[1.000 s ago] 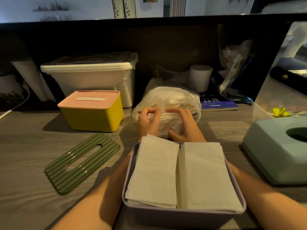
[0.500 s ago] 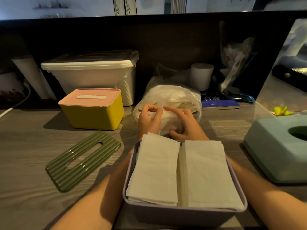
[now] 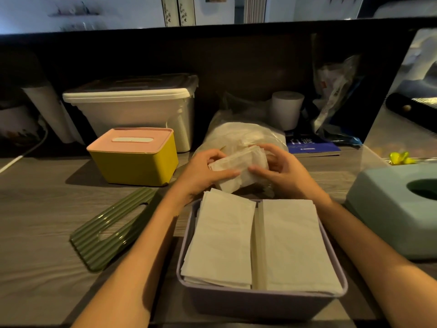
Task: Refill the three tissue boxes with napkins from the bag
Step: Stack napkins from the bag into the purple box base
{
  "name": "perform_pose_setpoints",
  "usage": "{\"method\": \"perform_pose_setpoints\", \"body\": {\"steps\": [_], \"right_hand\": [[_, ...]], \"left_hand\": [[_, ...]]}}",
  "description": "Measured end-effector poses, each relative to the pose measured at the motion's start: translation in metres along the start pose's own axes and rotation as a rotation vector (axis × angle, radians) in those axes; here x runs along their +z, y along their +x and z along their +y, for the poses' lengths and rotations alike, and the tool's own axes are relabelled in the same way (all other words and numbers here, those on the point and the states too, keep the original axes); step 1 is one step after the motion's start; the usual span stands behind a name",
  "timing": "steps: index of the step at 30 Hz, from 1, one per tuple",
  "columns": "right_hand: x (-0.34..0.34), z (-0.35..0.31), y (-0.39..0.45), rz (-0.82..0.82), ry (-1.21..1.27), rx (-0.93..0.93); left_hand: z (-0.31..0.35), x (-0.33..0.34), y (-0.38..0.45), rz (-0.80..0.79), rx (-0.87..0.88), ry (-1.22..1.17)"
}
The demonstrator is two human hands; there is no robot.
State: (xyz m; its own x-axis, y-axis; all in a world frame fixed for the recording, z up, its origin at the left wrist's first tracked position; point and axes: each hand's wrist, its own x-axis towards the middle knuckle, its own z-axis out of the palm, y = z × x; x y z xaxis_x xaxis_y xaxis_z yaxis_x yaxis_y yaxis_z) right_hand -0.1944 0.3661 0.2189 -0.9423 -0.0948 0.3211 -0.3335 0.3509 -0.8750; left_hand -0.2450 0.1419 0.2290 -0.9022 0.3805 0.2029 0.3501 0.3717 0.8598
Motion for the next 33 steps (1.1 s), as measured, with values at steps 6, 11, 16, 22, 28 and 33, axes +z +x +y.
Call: {"method": "perform_pose_setpoints", "body": {"steps": [6,11,16,22,28,33], "right_hand": [[-0.01,-0.013,-0.003,0.0,-0.005,0.062],[-0.025,-0.044,0.002,-0.03,0.047,0.194],[-0.045,-0.096,-0.007,-0.014,0.043,0.167],[-0.069,-0.143,-0.033,-0.117,-0.027,0.269],[-0.069,-0.15,-0.062,-0.235,-0.119,0.39],[-0.064,-0.146,-0.075,-0.233,-0.314,0.376]], "left_hand": [[0.006,-0.001,-0.002,-0.061,-0.07,0.01],[0.043,-0.013,-0.009,-0.021,0.005,0.087],[0.097,-0.034,-0.026,-0.064,-0.041,0.035],[0.142,-0.035,-0.066,-0.125,-0.105,-0.008],[0.15,-0.009,-0.11,-0.227,-0.184,0.017],[0.148,0.007,-0.127,-0.223,-0.167,0.152]]}}
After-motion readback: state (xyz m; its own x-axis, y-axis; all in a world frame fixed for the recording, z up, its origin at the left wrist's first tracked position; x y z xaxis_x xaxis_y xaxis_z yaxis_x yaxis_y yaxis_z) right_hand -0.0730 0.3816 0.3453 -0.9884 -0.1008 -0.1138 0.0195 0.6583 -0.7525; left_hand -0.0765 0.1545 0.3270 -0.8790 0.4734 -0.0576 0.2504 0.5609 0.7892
